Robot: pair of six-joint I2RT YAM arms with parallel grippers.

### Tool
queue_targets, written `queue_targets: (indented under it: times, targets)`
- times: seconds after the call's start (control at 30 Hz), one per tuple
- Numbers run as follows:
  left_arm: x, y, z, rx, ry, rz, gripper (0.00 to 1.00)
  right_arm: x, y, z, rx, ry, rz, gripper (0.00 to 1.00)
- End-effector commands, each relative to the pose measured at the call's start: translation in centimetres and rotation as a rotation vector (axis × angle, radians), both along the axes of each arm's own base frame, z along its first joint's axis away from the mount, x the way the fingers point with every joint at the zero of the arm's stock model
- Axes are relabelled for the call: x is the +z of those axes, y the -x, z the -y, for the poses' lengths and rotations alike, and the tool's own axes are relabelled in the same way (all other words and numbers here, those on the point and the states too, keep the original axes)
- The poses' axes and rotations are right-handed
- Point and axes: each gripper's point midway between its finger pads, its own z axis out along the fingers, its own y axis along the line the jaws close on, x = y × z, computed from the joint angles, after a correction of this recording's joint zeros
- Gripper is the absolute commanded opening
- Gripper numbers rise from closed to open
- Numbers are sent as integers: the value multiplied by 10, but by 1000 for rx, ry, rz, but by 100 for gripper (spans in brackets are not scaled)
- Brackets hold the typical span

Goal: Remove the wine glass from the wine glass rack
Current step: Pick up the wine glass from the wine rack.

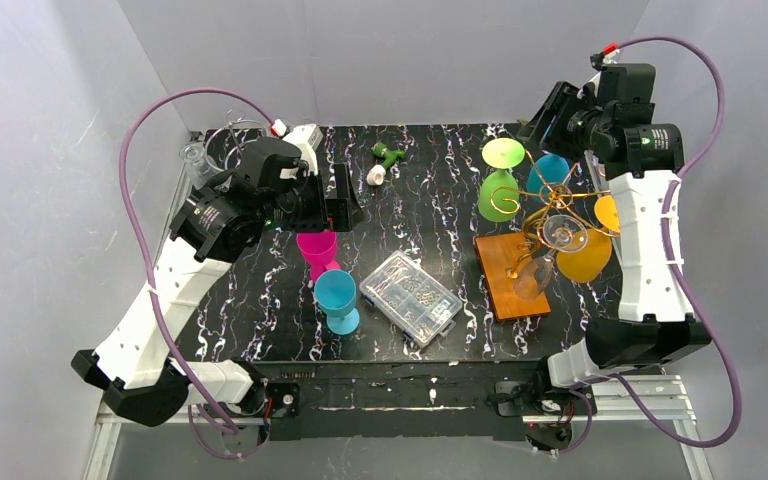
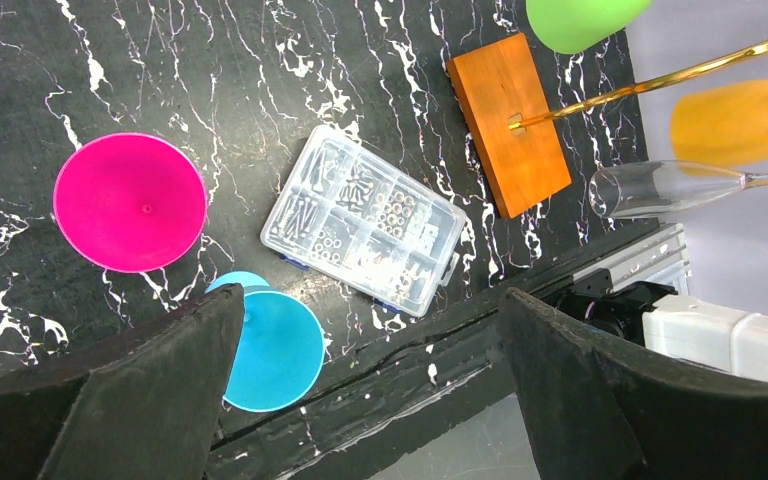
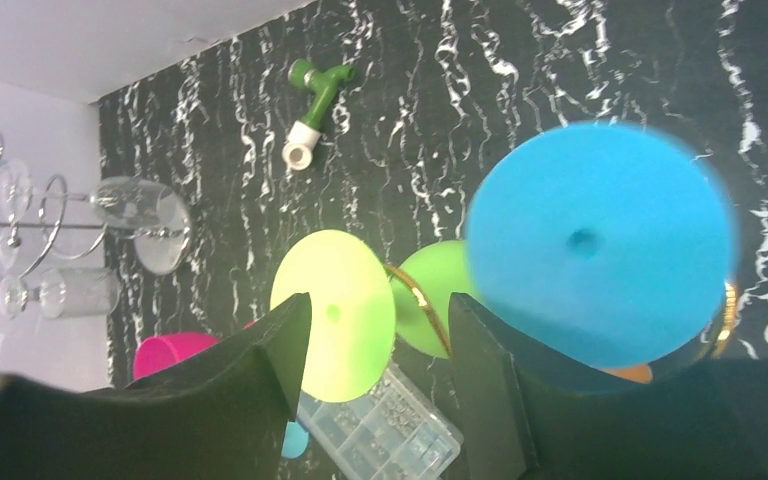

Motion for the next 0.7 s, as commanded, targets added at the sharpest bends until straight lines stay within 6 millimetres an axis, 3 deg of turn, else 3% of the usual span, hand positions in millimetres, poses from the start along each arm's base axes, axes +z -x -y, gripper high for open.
queue_targets:
  times: [0.0,0.23,0.67]
  targets:
    - [3,1,-1,2,5,18,98,26,12,-15,66,-76,80,60]
    - [2,0,1,-3,7,14,100,25,21,-16,73,-84,75,60]
    - [4,0,2,1,16,15,99,4,29,-20,72,-116,29,58]
